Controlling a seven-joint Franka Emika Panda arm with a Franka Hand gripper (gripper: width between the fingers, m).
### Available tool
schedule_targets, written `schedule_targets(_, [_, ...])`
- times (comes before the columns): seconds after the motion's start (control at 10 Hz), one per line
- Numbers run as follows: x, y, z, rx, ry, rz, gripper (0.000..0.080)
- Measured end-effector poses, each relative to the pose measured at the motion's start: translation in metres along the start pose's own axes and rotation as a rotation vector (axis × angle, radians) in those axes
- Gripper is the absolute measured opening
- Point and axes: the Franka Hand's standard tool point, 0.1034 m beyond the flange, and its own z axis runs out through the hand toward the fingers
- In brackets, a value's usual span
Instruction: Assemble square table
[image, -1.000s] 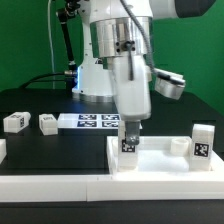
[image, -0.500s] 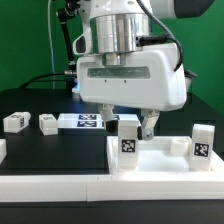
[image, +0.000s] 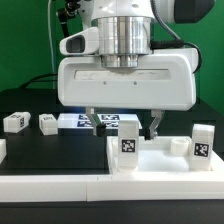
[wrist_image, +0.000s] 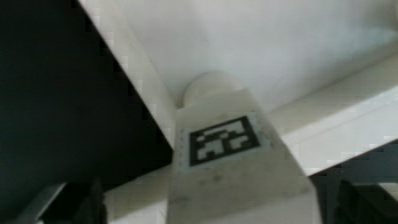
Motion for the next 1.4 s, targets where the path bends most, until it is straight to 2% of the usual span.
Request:
schedule_targets(0.2, [0.0003,0.0004,0.0,0.0,0.0,0.037,0.0623])
schedule_targets(0.3, [0.0002,0.0003,0.0001,0.001,0.0,0.065,0.0453])
schedule_targets(0.4, [0.0,0.0,0.0002,0.001,0.0,0.147,0.0453])
schedule_targets(0.5, [-0.0001,0.0,0.0004,0.002,-0.001,0.21,0.0286])
schedule_targets(1.0, [0.0006,0.0004,0.001,0.001,-0.02,0.617,0.0288])
schedule_targets(1.4, [-0.0023,-0.0028,0.0037,0.023,-0.063,1.357,0.0288])
